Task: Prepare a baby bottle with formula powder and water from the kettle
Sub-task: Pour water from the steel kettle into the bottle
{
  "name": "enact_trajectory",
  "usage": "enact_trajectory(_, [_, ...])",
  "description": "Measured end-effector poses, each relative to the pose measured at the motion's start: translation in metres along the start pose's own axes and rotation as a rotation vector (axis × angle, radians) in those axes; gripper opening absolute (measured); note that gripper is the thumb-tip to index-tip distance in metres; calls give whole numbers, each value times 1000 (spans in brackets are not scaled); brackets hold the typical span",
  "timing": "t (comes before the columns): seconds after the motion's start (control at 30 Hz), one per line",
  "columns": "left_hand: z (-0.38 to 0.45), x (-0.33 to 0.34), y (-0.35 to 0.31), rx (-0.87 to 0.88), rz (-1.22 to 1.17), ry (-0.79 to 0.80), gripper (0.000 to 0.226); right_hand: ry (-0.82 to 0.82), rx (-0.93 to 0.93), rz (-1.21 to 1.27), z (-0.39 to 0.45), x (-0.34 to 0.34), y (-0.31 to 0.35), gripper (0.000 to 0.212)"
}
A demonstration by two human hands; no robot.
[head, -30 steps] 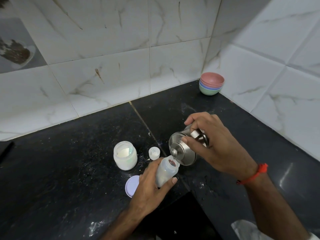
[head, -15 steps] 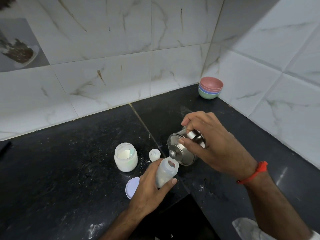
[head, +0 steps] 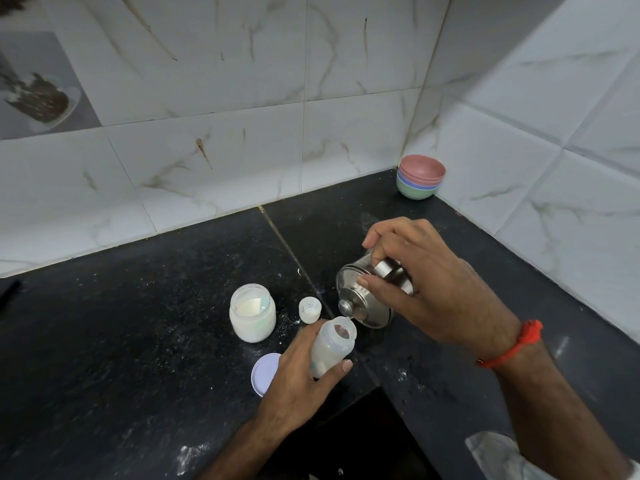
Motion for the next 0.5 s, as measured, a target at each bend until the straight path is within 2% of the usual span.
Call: enact_trajectory(0.5, [-3,4,14,-5,-9,6,55,-8,-47,-29,2,-4,5,13])
Point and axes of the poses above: each hand's wrist, its own z-axis towards the middle knuckle, its own x-axis out of the palm, y = z × x, the point moved 4 cm from there along z, towards the middle knuckle, and after that the axes turned 6 degrees about x, right-handed, at the moved point
